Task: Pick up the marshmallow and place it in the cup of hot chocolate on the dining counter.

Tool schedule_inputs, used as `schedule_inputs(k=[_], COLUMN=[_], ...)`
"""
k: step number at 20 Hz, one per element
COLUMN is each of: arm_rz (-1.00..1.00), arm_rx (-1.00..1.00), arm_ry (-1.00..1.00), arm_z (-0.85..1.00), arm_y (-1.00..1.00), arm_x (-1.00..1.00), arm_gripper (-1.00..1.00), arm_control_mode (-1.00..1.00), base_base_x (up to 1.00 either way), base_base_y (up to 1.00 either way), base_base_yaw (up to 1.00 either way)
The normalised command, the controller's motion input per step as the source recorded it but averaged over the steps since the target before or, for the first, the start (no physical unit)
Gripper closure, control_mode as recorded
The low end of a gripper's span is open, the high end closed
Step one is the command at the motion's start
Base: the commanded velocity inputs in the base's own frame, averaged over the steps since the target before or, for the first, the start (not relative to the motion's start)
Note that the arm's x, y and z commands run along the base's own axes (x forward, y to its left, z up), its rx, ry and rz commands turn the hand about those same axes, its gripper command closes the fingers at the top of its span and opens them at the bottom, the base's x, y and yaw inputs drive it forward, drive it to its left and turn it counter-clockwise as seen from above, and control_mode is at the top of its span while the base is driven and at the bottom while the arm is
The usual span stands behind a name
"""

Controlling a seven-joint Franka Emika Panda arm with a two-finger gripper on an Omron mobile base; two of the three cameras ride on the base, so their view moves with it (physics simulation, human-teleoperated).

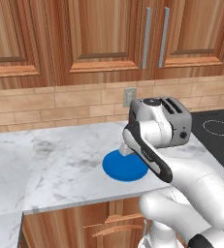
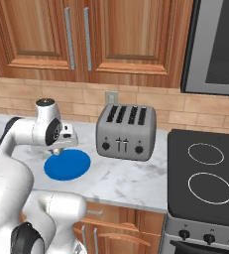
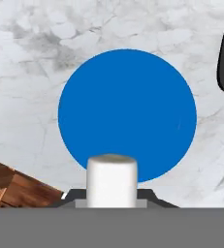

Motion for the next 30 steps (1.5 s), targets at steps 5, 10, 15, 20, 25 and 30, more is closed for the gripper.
schedule_inputs(k=[5, 10, 15, 20, 25, 30], arm_rz=[-0.13, -0.11, -0.06, -0.05, -0.01, 0.0], arm_rx=[0.04, 0.01, 0.0, 0.0, 0.0, 0.0], arm_ry=[-0.01, -0.02, -0.05, -0.04, -0.04, -0.01], arm_z=[0.95, 0.93, 0.75, 0.51, 0.15, 0.0], arm_y=[-0.05, -0.14, -0.24, -0.23, -0.29, -0.07], arm_x=[-0.86, -0.35, -0.15, -0.09, -0.31, -0.32], arm_gripper=[1.0, 1.0, 1.0, 1.0, 1.0, 1.0], arm_control_mode=[-1.0, -1.0, -1.0, -1.0, -1.0, -1.0], base_base_x=[0.0, 0.0, 0.0, 0.0, 0.0, 0.0], base_base_y=[0.0, 0.0, 0.0, 0.0, 0.0, 0.0], base_base_yaw=[0.0, 0.0, 0.0, 0.0, 0.0, 0.0])
